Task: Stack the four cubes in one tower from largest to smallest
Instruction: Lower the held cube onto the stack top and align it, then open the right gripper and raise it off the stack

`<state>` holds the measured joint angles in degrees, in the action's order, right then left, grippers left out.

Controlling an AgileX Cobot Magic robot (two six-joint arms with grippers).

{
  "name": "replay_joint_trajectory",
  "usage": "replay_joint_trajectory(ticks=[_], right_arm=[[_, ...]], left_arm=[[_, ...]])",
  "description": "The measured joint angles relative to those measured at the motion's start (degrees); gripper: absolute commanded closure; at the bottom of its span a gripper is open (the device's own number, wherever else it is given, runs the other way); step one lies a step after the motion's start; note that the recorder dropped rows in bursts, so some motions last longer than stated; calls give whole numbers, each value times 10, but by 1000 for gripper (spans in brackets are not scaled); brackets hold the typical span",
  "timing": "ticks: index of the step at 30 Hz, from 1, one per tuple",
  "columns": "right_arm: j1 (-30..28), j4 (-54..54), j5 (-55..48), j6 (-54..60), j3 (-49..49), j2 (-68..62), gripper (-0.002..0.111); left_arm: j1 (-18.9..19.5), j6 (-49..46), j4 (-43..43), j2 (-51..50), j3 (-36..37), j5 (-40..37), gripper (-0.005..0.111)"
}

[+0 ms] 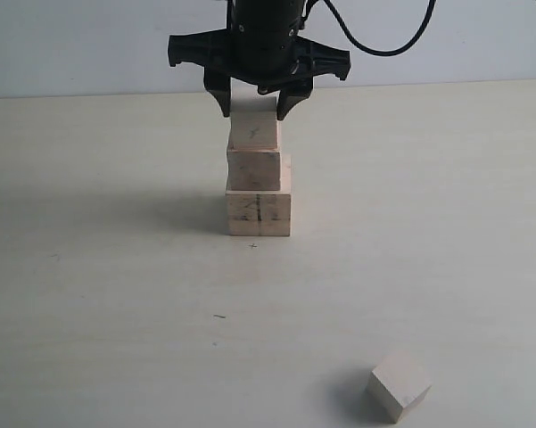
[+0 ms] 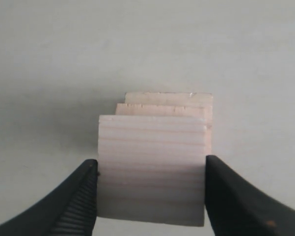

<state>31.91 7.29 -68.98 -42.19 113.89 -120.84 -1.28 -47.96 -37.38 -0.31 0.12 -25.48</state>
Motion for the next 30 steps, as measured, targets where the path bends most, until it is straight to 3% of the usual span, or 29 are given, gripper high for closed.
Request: replay_joint_trajectory(ticks=[11,30], right_arm=[[0,0,0,1,0,-1,46],[0,-7,12,2,0,-2,46]], left_arm=[[0,0,0,0,0,0,107],[0,0,0,0,0,0,107]])
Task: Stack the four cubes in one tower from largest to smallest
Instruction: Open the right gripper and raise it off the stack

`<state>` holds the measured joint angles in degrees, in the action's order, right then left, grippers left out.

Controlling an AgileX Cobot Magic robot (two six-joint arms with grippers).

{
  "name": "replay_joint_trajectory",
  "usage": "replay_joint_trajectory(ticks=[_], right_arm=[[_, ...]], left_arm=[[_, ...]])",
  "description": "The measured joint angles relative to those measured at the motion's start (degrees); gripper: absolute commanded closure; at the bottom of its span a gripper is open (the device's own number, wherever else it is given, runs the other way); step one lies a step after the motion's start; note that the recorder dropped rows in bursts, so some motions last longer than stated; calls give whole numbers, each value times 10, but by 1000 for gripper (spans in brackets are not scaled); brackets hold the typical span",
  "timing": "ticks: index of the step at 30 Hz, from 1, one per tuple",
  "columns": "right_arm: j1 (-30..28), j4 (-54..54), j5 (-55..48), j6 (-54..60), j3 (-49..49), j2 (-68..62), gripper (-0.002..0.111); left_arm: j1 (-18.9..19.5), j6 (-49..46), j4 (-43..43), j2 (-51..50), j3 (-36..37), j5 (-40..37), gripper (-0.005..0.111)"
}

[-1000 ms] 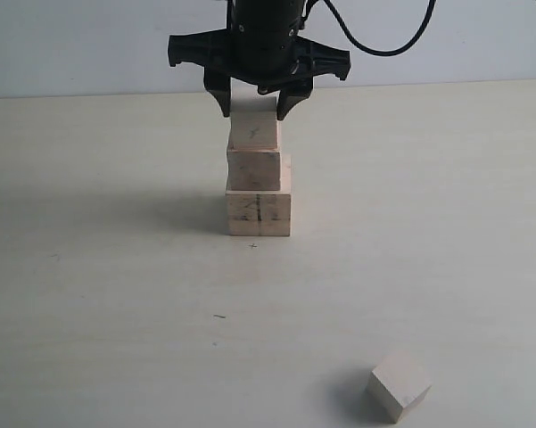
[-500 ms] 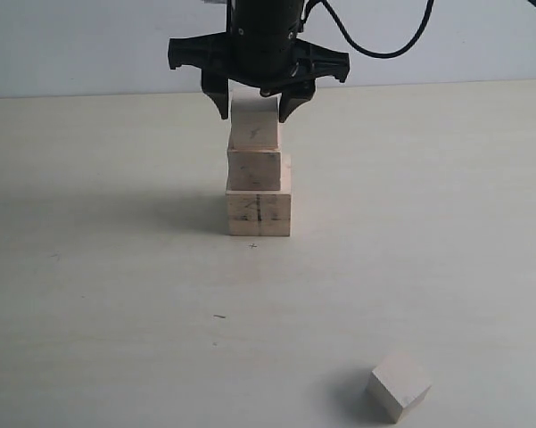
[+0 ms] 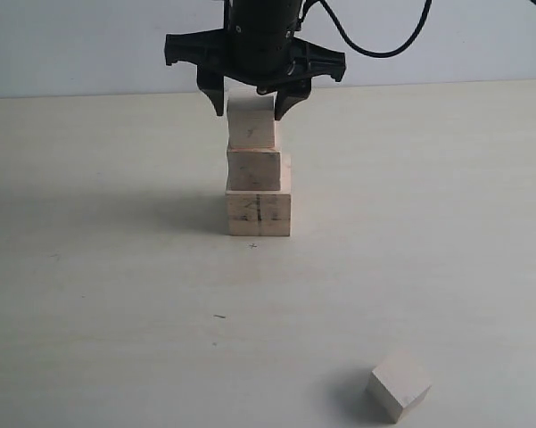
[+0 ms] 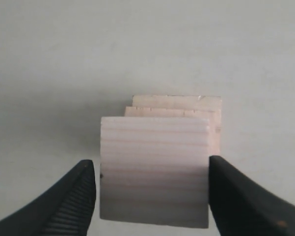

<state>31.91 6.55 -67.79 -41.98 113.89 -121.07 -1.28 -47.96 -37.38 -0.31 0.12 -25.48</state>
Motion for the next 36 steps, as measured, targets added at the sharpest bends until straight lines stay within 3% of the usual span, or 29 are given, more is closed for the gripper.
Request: replay_joint_trajectory(ticks=[22,26,31,36], right_arm=[[0,5,-21,16,0,85,47],[0,14,-20,97,0,135,67],[-3,66,-21,234,-15,182,108],[-23,107,-20,295,-87,216,108]], left_arm=[[0,0,0,0,0,0,107],[0,0,0,0,0,0,107],[0,0,0,0,0,0,107],[0,0,0,0,0,0,107]])
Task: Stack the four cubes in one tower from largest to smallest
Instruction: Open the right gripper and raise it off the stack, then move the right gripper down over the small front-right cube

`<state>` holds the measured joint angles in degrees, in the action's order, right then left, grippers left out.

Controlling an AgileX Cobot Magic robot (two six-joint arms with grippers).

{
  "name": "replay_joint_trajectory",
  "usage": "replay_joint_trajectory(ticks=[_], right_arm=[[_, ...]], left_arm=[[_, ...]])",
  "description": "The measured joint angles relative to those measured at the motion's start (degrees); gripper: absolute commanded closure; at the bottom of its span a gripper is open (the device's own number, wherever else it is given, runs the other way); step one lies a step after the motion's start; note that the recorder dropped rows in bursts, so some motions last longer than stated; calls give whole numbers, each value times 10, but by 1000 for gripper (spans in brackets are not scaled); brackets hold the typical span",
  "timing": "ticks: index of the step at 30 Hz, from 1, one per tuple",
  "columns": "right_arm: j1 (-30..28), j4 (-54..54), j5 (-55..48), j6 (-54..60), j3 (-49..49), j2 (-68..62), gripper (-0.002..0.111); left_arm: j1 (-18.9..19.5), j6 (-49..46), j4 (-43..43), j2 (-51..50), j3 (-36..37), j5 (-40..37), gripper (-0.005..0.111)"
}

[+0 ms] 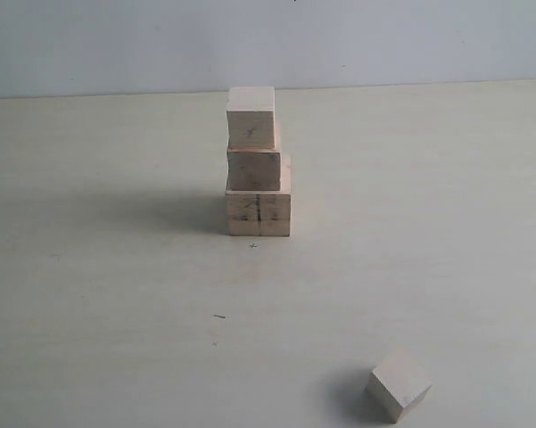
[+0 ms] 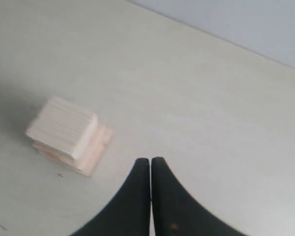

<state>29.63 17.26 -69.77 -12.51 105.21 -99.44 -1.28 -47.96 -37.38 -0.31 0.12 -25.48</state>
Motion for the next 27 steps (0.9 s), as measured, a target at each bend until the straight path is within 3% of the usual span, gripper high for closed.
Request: replay_joint_trajectory(ticks=[7,15,18,24,27], right_arm=[[-59,8,0,21,-220,58,108],[-71,-190,-5,116,-485,148,106],[-71,-237,25,145,-542,160,95],[-71,-302,83,174,-584,161,51],[-71,-326,107,183,-584,161,41]], left_arm=[[0,0,0,0,0,0,107],[0,0,0,0,0,0,107],[0,0,0,0,0,0,107],[0,0,0,0,0,0,107],[0,0,0,0,0,0,107]])
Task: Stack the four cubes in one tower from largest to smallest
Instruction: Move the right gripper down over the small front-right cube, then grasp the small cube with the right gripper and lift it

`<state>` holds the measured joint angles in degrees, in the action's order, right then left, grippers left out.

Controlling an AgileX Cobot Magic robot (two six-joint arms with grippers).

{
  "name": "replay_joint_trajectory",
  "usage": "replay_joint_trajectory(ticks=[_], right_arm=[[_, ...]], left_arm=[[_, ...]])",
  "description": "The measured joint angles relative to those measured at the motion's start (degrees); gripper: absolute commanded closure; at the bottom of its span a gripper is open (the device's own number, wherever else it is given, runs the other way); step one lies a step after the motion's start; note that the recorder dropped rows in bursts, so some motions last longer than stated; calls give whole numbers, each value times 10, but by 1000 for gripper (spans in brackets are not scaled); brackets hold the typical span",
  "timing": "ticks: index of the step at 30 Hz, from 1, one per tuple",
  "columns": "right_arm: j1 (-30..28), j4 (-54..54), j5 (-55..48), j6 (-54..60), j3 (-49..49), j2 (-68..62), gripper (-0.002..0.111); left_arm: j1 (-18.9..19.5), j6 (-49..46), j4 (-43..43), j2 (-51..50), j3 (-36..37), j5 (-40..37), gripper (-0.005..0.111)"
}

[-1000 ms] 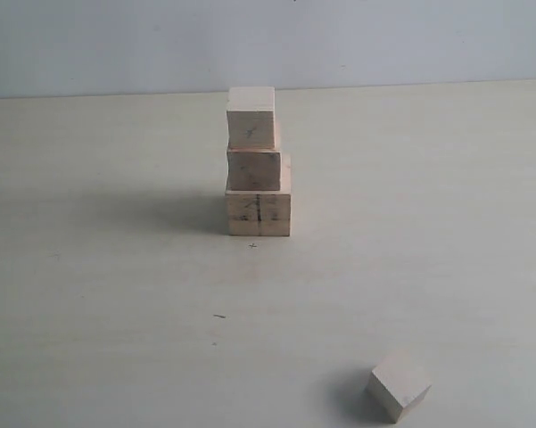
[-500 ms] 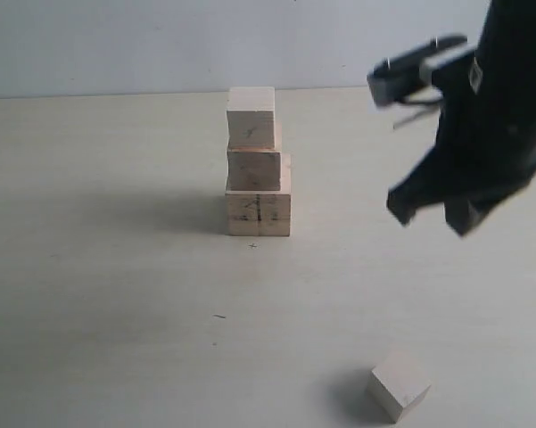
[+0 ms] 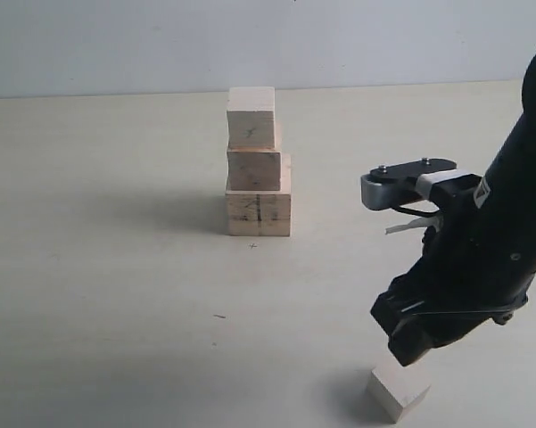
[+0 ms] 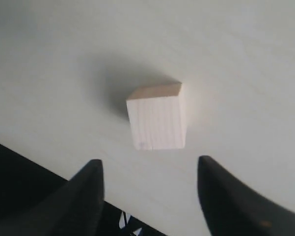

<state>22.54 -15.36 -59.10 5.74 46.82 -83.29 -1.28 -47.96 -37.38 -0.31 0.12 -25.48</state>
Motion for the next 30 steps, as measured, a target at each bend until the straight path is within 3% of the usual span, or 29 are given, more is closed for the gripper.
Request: replay_joint_trajectory(ticks=[10,21,26,30], right_arm=[[44,8,78,18,-10,-58,40],[45,19,94,-4,-11,-126,41],[45,19,94,-6,-11,-147,61],[45,19,92,-17,-11,-148,70]], left_arm=[[0,0,0,0,0,0,107],[0,0,0,0,0,0,107],[0,0,0,0,0,0,107],[0,0,0,0,0,0,107]])
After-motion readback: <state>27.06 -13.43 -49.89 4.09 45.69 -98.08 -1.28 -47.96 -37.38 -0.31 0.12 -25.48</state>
